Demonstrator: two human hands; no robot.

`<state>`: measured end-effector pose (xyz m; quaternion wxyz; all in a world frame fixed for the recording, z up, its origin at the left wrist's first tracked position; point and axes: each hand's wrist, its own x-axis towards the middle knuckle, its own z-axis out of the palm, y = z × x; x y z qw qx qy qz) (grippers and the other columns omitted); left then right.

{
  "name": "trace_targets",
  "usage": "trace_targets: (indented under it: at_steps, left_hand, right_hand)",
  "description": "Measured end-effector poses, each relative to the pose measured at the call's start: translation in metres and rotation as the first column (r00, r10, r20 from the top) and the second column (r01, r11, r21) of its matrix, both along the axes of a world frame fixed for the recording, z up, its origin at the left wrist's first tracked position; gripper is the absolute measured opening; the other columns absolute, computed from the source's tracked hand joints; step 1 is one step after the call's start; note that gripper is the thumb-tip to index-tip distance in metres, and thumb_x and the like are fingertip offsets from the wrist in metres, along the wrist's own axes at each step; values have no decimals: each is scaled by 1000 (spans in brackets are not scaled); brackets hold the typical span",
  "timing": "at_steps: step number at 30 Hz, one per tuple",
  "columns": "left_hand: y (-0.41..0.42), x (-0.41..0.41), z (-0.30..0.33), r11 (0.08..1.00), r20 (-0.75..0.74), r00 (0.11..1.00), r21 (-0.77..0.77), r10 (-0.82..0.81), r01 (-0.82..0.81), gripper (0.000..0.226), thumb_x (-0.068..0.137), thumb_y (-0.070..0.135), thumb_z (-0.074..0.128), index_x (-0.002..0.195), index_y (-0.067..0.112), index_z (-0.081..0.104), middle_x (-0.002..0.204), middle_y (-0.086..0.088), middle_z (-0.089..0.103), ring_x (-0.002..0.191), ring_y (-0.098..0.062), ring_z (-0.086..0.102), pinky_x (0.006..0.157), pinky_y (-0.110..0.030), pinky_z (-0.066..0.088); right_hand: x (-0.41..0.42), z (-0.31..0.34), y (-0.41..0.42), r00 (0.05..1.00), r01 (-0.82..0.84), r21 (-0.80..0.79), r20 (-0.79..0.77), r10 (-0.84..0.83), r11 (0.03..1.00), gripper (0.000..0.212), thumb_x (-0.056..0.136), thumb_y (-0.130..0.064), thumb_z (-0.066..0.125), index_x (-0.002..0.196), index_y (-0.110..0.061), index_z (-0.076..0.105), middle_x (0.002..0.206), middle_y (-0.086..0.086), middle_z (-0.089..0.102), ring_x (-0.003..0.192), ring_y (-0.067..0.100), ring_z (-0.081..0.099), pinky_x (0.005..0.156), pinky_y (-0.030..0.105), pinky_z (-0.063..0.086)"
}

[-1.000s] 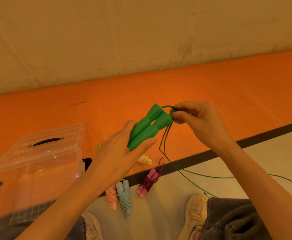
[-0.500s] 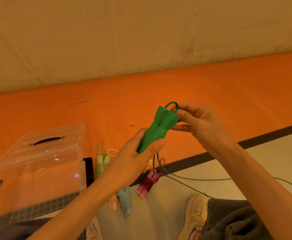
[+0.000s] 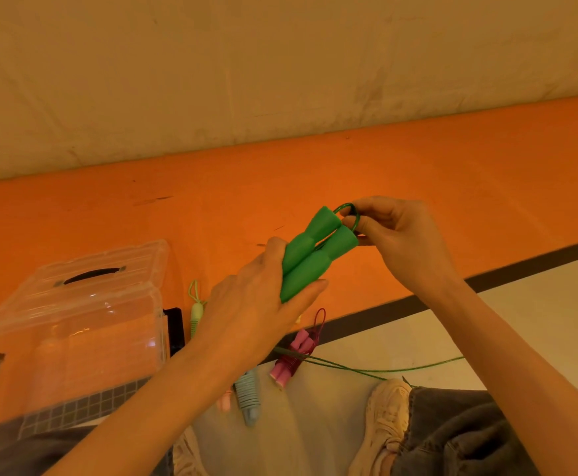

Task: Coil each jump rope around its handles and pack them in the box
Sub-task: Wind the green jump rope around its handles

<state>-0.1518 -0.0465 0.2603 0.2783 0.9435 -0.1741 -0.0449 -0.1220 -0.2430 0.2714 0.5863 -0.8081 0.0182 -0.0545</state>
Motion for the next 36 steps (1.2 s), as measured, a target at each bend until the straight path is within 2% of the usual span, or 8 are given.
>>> trace_targets:
  at_steps: [4,8,10,14,22,28,31,36]
  left_hand:
    - [0,2,2,999,-20,1000,-32,7,-8,45,82,71,39,97,30,29,72,13,44,70,-18,54,57,-34,37]
    - [1,0,3,998,38,999,-50,32,-30,44,82,71,42,96,32,28,71,14,42,69,-18,53,56,-34,36]
    - [2,2,0,998,45,998,-42,48,-46,45,81,72,41,98,31,30,73,14,44,73,-20,57,60,-36,44]
    - [-1,2,-3,997,25,998,-50,58,-57,47,81,72,42,100,29,34,76,13,48,76,-20,59,64,-37,46]
    - [-9,1,-6,995,-49,998,-89,46,-50,52,78,74,45,100,28,37,77,9,52,73,-18,57,59,-35,41]
    - [-13,-1,-5,991,-26,999,-129,30,-33,50,78,72,48,100,28,37,76,10,51,72,-17,56,59,-36,41]
    - [-14,-2,-7,993,-46,999,-112,19,-24,49,77,75,43,98,31,36,78,11,52,75,-17,57,61,-36,42]
    - [-13,0,-6,996,-53,999,-85,3,-8,49,76,73,51,97,32,35,78,11,53,74,-18,57,59,-35,41]
  right_hand:
    - [0,2,-1,1000,11,71,-3,-11,997,16,90,4,58,96,-4,70,84,9,72,74,9,68,68,20,56]
    - [0,9,-4,968,12,486,-225,112,874,22,90,6,51,100,-5,67,86,5,74,80,15,70,71,23,57]
    - [2,10,-6,923,76,620,-340,180,781,21,91,-10,52,107,-3,65,95,11,70,88,22,67,80,32,59]
    - [-5,5,7,885,63,609,-401,238,791,45,75,-42,64,107,-10,64,98,12,69,93,28,67,92,42,54]
    - [-12,2,29,982,110,444,-186,-29,889,32,78,-15,72,105,-1,63,93,16,69,79,20,69,74,33,59]
    - [-16,7,37,988,97,629,-156,3,771,43,72,-19,74,106,-5,53,111,31,62,96,32,70,83,43,57]
    - [-17,8,43,987,134,606,-152,-52,784,46,71,-17,76,108,-6,51,99,23,68,86,30,72,72,37,58]
    - [-17,5,45,984,177,530,-104,-143,829,19,85,-3,68,97,-4,54,84,21,65,73,27,71,65,33,57]
